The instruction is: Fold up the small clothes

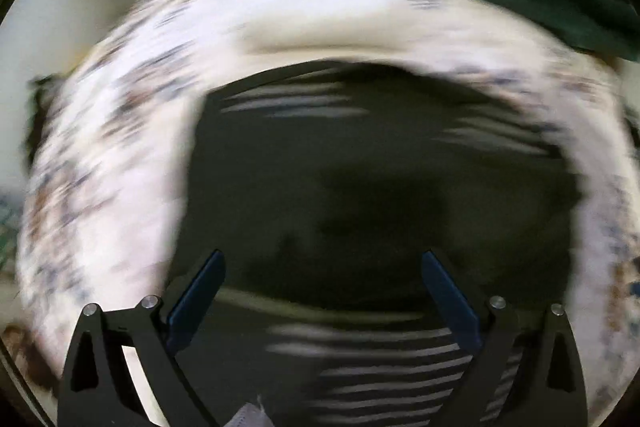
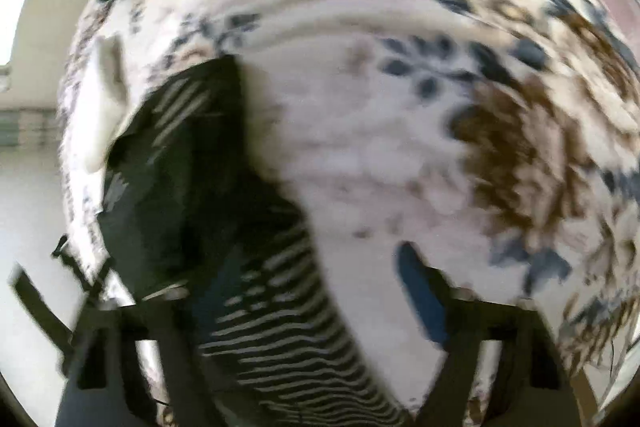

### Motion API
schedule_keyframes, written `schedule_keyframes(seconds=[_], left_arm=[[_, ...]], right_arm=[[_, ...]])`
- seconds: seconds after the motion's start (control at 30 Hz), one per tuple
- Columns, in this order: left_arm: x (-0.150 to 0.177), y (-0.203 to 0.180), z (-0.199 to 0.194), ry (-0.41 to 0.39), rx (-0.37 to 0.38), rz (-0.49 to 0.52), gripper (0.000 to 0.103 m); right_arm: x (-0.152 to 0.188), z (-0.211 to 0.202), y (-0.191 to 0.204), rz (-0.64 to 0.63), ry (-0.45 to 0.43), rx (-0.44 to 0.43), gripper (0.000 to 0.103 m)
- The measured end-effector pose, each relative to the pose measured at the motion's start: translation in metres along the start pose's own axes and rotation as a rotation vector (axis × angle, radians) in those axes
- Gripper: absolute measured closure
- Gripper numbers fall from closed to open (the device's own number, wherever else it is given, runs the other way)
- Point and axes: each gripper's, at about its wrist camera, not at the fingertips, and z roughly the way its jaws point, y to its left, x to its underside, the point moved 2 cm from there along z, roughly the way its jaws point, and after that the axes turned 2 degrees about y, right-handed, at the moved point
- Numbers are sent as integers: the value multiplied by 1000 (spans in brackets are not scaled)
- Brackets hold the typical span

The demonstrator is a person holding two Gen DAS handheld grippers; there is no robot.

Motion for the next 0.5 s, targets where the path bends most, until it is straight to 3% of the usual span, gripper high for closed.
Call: schedule_keyframes(seconds=[0.1,0.2,0.3,0.4,0.5], left_arm=[[4,76,23,43,-151,-102,3],[-1,110,44,56,-196,-174,3],[-10,127,67,70,-211,-211,3],[-17,129,84,93,-192,-227,3],[-19,128,89,92,-175,-219,3]], right_arm=[[-23,13,34,-36,-11,-48,37],[-56,38,64,-15,-22,-55,37],[-83,76,89,-10,25,-46,37],[-85,103,104,-105,44,93,37],[-58,111,89,-193,81,230,38]])
